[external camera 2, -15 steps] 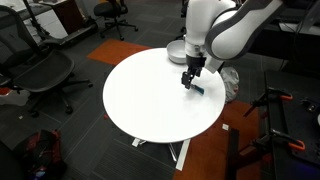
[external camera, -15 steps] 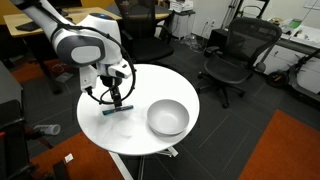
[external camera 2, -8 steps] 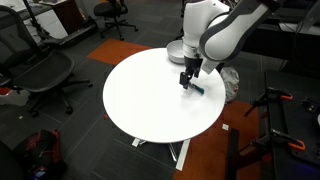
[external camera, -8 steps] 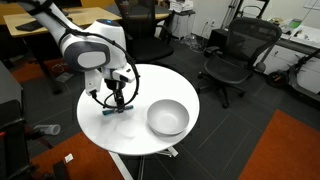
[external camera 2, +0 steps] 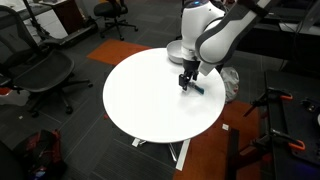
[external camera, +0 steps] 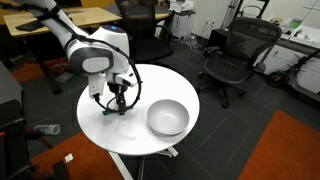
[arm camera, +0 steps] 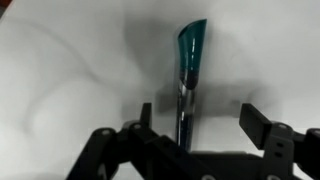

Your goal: Put the marker in the bowl

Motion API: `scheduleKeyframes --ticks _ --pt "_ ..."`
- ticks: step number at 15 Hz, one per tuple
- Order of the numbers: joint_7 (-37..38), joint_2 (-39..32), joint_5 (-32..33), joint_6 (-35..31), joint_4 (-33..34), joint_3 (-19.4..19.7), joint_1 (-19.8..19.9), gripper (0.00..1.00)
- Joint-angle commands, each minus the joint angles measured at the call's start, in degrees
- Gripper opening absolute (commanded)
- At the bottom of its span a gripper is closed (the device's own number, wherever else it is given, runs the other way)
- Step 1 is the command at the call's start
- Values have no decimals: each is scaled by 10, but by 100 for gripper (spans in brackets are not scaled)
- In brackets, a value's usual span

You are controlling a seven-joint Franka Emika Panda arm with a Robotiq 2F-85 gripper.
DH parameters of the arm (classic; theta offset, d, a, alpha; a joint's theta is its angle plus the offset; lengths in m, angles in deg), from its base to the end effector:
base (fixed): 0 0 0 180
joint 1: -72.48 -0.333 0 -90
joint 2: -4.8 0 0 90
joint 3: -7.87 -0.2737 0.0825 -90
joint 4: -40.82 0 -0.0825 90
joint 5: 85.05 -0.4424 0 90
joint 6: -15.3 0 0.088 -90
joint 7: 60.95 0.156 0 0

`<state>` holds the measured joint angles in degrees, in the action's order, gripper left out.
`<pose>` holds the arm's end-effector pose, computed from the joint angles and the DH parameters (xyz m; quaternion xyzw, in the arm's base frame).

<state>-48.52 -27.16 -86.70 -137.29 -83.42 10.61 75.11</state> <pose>0.5442 -0.0561 -0.0108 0.9859 -0.1643 -0.0306 0.0084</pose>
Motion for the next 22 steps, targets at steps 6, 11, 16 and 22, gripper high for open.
scheduleKeyframes --ticks 6,11,16,22 --pt "-25 -14 -18 -13 14 -6 5 21" --pt "-24 -7 -17 -17 10 -5 4 5" --pt "-13 38 17 -18 -12 25 -17 5" --pt "-6 104 62 -2 -30 62 -26 5"
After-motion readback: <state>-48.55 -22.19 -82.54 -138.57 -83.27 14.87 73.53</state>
